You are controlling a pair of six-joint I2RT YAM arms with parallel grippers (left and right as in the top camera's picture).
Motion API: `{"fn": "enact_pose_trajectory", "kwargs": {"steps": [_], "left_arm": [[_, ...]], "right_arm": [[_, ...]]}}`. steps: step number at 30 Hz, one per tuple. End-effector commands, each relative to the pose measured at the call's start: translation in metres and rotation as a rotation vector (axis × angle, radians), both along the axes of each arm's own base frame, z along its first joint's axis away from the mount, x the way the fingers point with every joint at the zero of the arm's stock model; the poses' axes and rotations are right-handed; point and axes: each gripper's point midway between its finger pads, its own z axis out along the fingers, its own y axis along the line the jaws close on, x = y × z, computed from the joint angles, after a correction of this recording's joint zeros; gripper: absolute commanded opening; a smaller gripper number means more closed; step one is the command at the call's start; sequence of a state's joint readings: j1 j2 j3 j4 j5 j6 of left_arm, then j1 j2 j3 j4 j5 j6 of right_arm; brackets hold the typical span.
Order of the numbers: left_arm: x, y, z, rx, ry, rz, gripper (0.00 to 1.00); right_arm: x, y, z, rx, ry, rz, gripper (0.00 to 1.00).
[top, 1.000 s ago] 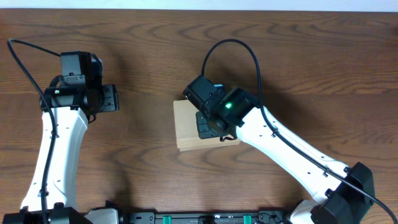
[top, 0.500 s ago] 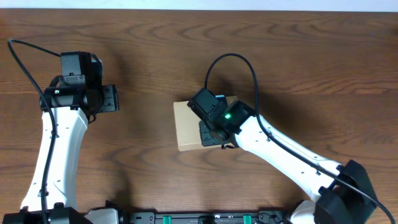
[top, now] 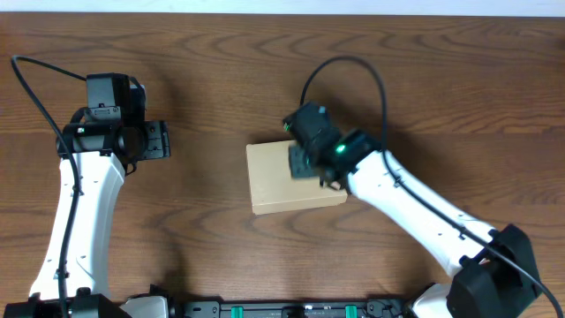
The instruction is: Pack container
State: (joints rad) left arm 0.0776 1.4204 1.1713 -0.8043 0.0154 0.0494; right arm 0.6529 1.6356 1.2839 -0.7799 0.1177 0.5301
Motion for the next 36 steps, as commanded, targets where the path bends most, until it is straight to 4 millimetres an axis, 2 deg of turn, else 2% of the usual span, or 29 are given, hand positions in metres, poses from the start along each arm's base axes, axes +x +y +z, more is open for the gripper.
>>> {"fn": "enact_pose_trajectory", "kwargs": {"steps": [1,2,3,4,6,9,11,12,14,17,20,22,27,31,36], "left_arm": [[0.007,-0.003,0.010,-0.024,-0.032,0.002,0.90],[0.009,-0.004,0.011,-0.029,-0.040,-0.001,0.97],[0.011,-0.006,0.012,-0.038,-0.048,-0.007,0.95],[0.012,-0.008,0.013,-0.048,-0.054,-0.017,0.95],[0.015,-0.018,0.014,-0.082,-0.067,-0.083,0.95],[0.019,-0.035,0.018,-0.149,-0.093,-0.177,0.95],[0.018,-0.039,0.019,-0.183,-0.096,-0.184,0.95],[0.017,-0.036,0.019,-0.192,-0.092,-0.169,0.93],[0.014,-0.031,0.020,-0.204,-0.087,-0.128,0.86],[0.005,-0.018,0.032,-0.158,-0.105,-0.069,0.87],[-0.008,-0.008,0.056,-0.086,-0.163,-0.034,0.89],[-0.015,-0.007,0.070,-0.074,-0.207,-0.032,0.90],[-0.038,-0.026,0.102,-0.120,-0.312,-0.112,0.92],[-0.057,-0.030,0.102,-0.118,-0.324,-0.131,0.93],[-0.081,-0.041,0.083,-0.178,-0.321,-0.132,0.93]], "right_arm": [[0.048,-0.024,0.040,-0.083,-0.177,0.033,0.50],[0.061,-0.030,0.050,-0.098,-0.219,0.052,0.64],[0.074,-0.038,0.061,-0.108,-0.265,0.061,0.81],[0.083,-0.043,0.067,-0.119,-0.296,0.072,0.92],[0.102,-0.060,0.079,-0.152,-0.363,0.088,0.99],[0.128,-0.097,0.092,-0.203,-0.435,0.066,0.99],[0.137,-0.121,0.094,-0.209,-0.443,0.035,0.99],[0.140,-0.143,0.093,-0.219,-0.431,-0.007,0.98],[0.141,-0.168,0.089,-0.224,-0.404,-0.067,0.98],[0.130,-0.203,0.086,-0.195,-0.347,-0.179,0.98],[0.112,-0.222,0.088,-0.155,-0.315,-0.226,0.99],[0.102,-0.227,0.093,-0.155,-0.324,-0.238,0.99],[0.067,-0.230,0.105,-0.153,-0.410,-0.245,0.99],[0.037,-0.225,0.091,-0.142,-0.448,-0.201,0.99],[-0.004,-0.222,0.064,-0.119,-0.441,-0.185,0.99]]}}
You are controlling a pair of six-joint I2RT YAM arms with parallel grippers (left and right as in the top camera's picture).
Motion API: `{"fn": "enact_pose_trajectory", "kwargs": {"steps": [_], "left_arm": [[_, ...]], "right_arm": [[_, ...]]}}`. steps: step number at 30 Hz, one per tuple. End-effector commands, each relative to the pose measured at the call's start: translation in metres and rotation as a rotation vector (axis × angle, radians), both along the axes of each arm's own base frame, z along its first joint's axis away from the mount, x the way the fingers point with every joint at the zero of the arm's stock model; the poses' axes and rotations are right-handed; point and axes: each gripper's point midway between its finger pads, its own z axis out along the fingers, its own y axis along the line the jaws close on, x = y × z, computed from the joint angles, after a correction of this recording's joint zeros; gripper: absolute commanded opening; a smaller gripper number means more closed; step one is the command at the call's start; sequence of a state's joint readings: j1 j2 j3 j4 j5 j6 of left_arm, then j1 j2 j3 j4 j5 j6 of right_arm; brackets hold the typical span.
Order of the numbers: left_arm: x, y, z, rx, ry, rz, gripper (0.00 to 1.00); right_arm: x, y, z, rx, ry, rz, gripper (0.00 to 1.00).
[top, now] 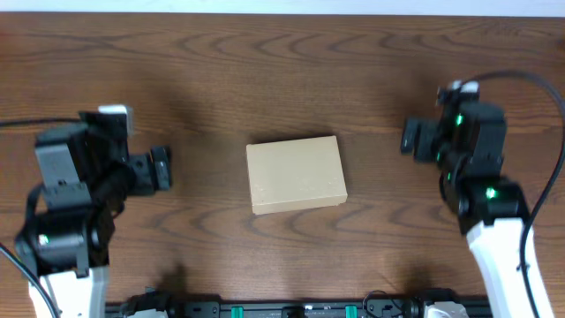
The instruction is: Pack container
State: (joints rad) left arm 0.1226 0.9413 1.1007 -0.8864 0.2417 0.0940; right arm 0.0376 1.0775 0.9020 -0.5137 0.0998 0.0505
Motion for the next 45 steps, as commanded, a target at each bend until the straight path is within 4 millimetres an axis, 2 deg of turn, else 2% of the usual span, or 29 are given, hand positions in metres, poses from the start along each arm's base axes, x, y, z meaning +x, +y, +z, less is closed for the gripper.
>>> {"fn": "enact_pose_trajectory", "kwargs": {"steps": [1,5,7,11,19,22,26,29,30,31,45], "left_arm": [[-0.017,-0.011,-0.022,-0.057,0.023,-0.021,0.93],[-0.035,-0.017,-0.042,-0.080,0.019,-0.029,0.95],[-0.038,-0.020,-0.047,-0.090,-0.003,-0.042,0.95],[-0.039,-0.012,-0.053,-0.055,-0.002,-0.009,0.95],[-0.032,-0.006,-0.047,0.019,-0.047,-0.034,0.95],[-0.026,-0.006,-0.037,0.059,-0.110,-0.069,0.95],[-0.023,-0.017,-0.027,0.123,-0.232,-0.191,0.96],[-0.025,-0.024,-0.026,0.112,-0.297,-0.223,0.96],[-0.025,-0.026,-0.026,0.108,-0.312,-0.231,0.96],[-0.026,-0.027,-0.027,0.107,-0.323,-0.235,0.96],[-0.030,-0.026,-0.034,0.119,-0.313,-0.237,0.96]], "right_arm": [[-0.023,0.004,-0.017,0.010,0.005,0.030,0.99],[-0.043,0.003,-0.023,0.011,-0.019,0.029,0.99],[-0.049,0.001,-0.026,0.014,-0.029,0.013,0.99],[-0.054,-0.003,-0.034,0.002,-0.039,-0.006,0.99],[-0.058,-0.007,-0.049,-0.015,0.024,-0.023,0.99],[-0.059,-0.008,-0.050,-0.020,0.022,-0.028,0.93],[-0.060,-0.007,-0.052,-0.014,0.004,-0.023,0.88],[-0.063,-0.004,-0.056,-0.005,-0.008,-0.011,0.90],[-0.064,-0.002,-0.057,0.001,-0.011,-0.003,0.98],[-0.064,-0.001,-0.058,0.008,-0.015,0.004,0.99],[-0.064,0.000,-0.059,0.002,-0.028,0.015,0.99]]}}
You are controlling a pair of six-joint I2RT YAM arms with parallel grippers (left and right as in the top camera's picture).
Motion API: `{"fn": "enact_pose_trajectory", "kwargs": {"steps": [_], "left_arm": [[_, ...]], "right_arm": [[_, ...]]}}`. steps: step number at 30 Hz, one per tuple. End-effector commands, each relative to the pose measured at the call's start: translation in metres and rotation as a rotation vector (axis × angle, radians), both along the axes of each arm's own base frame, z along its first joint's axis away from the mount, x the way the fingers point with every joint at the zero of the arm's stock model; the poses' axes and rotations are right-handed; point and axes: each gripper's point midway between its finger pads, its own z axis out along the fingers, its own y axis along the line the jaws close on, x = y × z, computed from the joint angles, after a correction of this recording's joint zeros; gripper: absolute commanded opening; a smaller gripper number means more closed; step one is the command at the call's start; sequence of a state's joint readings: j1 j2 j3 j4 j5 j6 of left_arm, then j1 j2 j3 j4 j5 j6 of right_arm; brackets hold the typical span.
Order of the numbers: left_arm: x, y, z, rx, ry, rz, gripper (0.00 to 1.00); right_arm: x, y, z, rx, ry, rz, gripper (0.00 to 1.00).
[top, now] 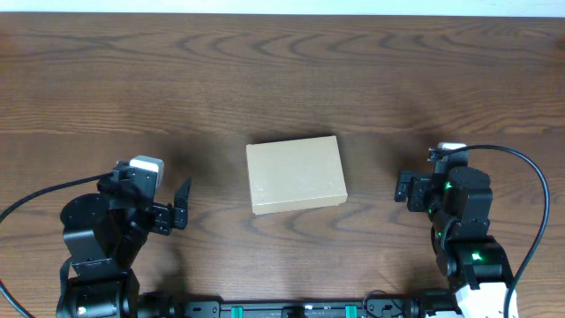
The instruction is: Pack container
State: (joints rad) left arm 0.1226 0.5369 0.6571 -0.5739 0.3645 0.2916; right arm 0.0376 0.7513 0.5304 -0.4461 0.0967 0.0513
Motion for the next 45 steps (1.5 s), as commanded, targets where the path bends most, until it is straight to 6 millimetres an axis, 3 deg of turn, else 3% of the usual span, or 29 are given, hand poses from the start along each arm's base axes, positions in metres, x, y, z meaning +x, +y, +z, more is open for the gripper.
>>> {"fn": "enact_pose_trajectory", "kwargs": {"steps": [1,9,21,29,31,33,37,40,45], "left_arm": [[-0.002,-0.002,-0.002,0.009,-0.001,-0.020,0.95],[-0.004,-0.002,-0.005,0.007,0.017,-0.020,0.95],[-0.028,-0.005,-0.038,-0.016,0.187,-0.021,0.95],[-0.035,-0.006,-0.045,-0.022,0.229,-0.021,0.95],[-0.035,-0.006,-0.045,-0.022,0.229,-0.021,0.95],[-0.035,-0.006,-0.045,-0.022,0.229,-0.021,0.95],[-0.035,-0.006,-0.045,-0.022,0.229,-0.021,0.96],[-0.035,-0.006,-0.045,-0.022,0.229,-0.021,0.95],[-0.035,-0.006,-0.045,-0.022,0.229,-0.021,0.96]], "right_arm": [[0.000,0.002,0.000,-0.001,-0.005,0.013,0.99],[-0.002,0.002,-0.001,-0.002,0.004,0.013,0.99],[-0.003,0.002,-0.004,-0.002,0.015,0.014,0.99],[-0.009,-0.006,-0.009,-0.031,0.047,-0.021,0.99],[0.001,0.000,0.002,-0.003,-0.012,-0.004,0.99],[0.018,0.008,0.027,0.035,-0.138,0.026,0.99],[0.031,0.020,0.071,0.046,-0.330,0.069,0.99],[0.026,0.021,0.092,0.032,-0.422,0.060,0.99],[0.008,0.019,0.106,0.038,-0.536,0.052,0.99]]}}
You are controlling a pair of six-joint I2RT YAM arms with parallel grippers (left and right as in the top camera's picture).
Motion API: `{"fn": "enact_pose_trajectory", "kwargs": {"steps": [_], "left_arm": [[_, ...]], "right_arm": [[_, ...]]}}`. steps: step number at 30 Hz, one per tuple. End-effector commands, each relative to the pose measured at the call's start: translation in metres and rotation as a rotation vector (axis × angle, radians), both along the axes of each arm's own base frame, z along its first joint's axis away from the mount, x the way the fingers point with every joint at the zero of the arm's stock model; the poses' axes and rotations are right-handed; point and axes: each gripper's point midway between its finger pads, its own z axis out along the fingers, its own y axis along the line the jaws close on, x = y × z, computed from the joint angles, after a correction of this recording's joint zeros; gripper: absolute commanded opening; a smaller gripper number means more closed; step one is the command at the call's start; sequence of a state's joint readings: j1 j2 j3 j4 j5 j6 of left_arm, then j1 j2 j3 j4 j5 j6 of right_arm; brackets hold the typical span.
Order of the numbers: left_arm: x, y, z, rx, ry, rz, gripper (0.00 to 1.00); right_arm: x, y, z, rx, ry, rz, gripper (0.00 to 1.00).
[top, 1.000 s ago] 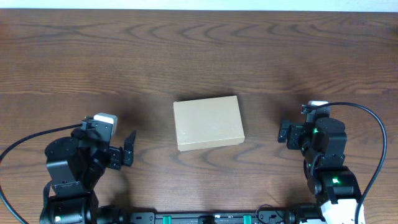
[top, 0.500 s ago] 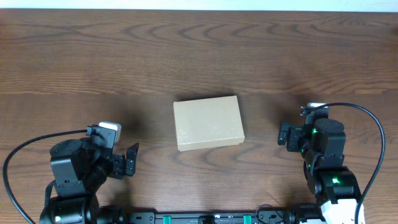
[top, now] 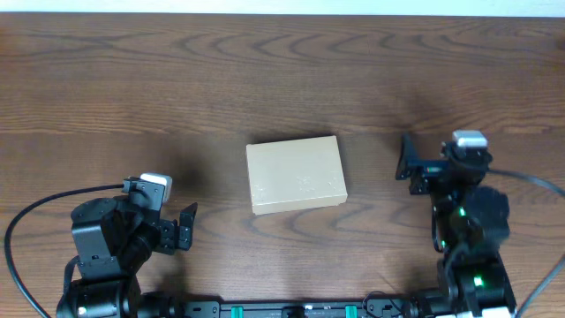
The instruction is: Pack container
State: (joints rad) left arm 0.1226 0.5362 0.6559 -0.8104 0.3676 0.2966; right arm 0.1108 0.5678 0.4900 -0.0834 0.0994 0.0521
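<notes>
A tan cardboard container (top: 296, 175) lies closed and flat in the middle of the wooden table (top: 282, 71). My left gripper (top: 186, 227) sits near the front left, well left of the box, its fingers apart and nothing between them. My right gripper (top: 406, 159) stands to the right of the box, a short gap from its right edge, and whether its fingers are apart does not show. Neither gripper touches the box.
Black cables loop from both arms near the front corners. The arms' bases and a black rail (top: 291, 309) run along the table's front edge.
The right gripper has moved farther from the front edge, now level with the box's upper half. The left gripper shifted slightly toward the front and right. The box has not moved.
At first the right gripper rested on the closed box's top right while the left arm stood far left. Then both arms stood away at the sides, later drawn back near the front edge. Now the right gripper is beside the box again.
</notes>
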Motion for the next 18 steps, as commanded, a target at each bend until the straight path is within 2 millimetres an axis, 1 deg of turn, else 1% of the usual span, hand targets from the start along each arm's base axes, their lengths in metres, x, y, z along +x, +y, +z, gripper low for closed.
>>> {"fn": "enact_pose_trajectory", "kwargs": {"steps": [1,3,5,10,18], "left_arm": [[-0.001,-0.002,0.000,0.003,-0.005,-0.016,0.95],[-0.001,-0.002,0.000,0.003,-0.005,-0.016,0.95],[-0.001,-0.002,0.000,0.003,-0.005,-0.016,0.95],[-0.001,-0.002,0.000,0.003,-0.005,-0.016,0.95],[-0.001,-0.002,0.000,0.003,-0.005,-0.016,0.95]], "right_arm": [[-0.011,-0.002,-0.002,0.011,-0.057,-0.010,0.99],[-0.017,0.001,-0.001,0.020,-0.111,0.011,0.99],[-0.023,0.003,-0.004,0.042,-0.155,0.024,0.99],[-0.028,0.013,-0.025,0.058,-0.200,0.084,0.99],[-0.031,0.011,-0.051,0.077,-0.215,0.079,0.99]]}}
